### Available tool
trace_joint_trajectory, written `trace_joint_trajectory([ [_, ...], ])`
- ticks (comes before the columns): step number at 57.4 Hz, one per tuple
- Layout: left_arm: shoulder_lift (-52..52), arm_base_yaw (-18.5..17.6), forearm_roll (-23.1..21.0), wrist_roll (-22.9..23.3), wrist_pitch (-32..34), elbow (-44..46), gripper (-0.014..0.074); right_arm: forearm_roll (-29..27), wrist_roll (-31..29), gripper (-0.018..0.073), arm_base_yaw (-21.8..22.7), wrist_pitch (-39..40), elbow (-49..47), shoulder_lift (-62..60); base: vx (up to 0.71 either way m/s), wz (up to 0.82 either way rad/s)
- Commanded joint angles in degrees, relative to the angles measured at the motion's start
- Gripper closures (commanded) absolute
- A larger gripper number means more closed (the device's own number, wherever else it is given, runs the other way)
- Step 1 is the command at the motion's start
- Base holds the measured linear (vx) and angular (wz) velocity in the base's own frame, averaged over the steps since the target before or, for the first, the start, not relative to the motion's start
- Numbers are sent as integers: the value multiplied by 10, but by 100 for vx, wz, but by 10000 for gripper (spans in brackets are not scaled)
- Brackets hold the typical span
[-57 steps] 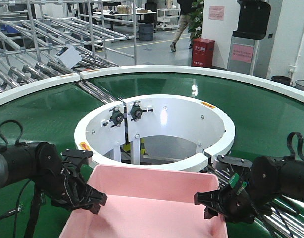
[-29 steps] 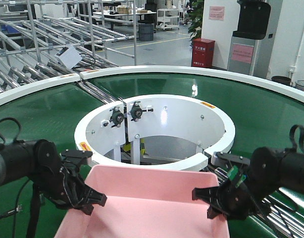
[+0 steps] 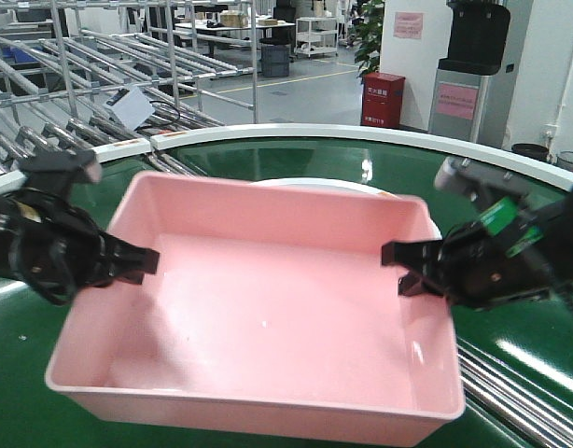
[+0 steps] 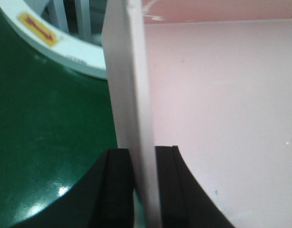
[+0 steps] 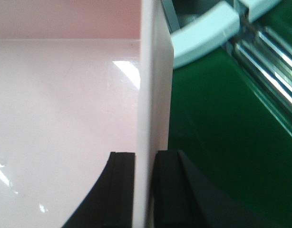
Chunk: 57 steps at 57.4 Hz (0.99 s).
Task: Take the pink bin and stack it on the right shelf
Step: 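Lift the pink bin off the conveyor with both grippers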
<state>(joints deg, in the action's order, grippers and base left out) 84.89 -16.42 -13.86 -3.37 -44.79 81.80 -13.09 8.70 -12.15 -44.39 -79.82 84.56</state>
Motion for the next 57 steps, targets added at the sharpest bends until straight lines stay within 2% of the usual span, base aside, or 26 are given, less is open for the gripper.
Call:
trace_joint_trajectory([
  [1, -69, -3, -29, 25, 64, -16, 601, -14, -6, 568, 2, 31, -23, -57, 0, 0],
  [8, -126, -3, -30, 46, 103, -80, 601, -2, -6, 568, 2, 18, -23, -86, 0, 0],
  [17, -176, -3, -30, 54, 108, -123, 598, -2, -10, 568, 2, 3, -23, -93, 0, 0],
  [57, -184, -3, -30, 54, 97, -124, 598, -4, -10, 568, 2, 1, -23, -93, 0, 0],
])
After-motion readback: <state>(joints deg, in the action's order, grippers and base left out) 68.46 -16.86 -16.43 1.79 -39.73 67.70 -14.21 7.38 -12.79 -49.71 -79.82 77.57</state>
